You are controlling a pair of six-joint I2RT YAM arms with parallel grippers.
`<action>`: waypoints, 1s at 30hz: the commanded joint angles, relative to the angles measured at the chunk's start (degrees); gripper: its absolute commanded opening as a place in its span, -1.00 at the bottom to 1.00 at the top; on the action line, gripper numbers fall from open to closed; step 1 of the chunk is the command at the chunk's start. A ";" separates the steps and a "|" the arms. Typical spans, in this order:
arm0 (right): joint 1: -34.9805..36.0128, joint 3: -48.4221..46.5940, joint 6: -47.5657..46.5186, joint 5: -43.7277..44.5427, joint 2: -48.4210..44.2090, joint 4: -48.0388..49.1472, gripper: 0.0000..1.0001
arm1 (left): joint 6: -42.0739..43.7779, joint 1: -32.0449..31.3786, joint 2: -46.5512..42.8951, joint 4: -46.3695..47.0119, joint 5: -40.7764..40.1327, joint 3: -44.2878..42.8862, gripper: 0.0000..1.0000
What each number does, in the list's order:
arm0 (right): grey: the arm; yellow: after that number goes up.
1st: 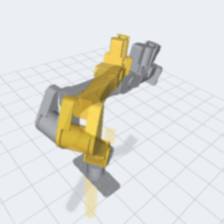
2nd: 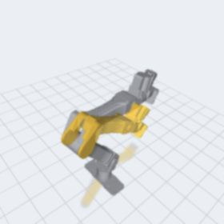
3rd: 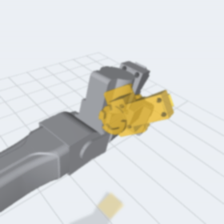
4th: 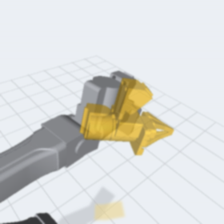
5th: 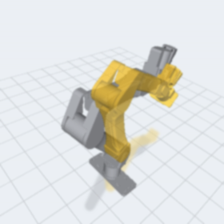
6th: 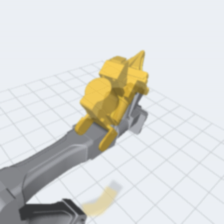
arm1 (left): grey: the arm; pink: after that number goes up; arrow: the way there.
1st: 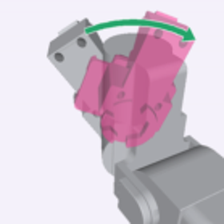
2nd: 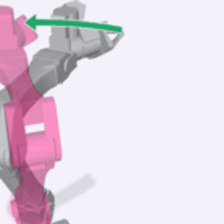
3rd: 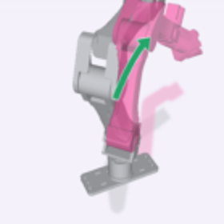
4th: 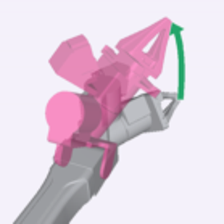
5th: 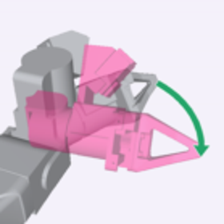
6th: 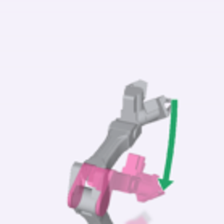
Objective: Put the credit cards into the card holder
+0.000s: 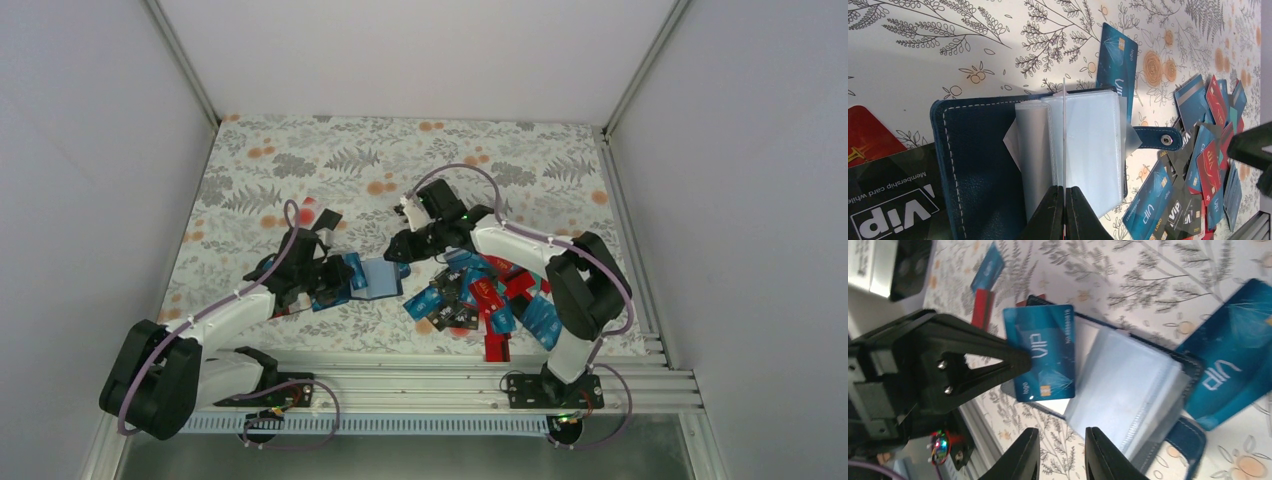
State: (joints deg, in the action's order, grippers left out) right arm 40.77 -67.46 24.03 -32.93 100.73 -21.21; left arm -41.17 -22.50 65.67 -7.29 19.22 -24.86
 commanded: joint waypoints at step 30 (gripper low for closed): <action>1.47 4.12 -1.16 3.15 8.82 3.36 -0.91 | 0.47 0.35 0.25 2.49 2.13 0.40 -0.95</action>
State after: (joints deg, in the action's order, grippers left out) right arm 41.85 -64.29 23.46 -32.56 108.38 -18.46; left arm -41.17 -22.48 66.00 -6.02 20.23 -24.84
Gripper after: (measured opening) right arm 0.046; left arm 0.025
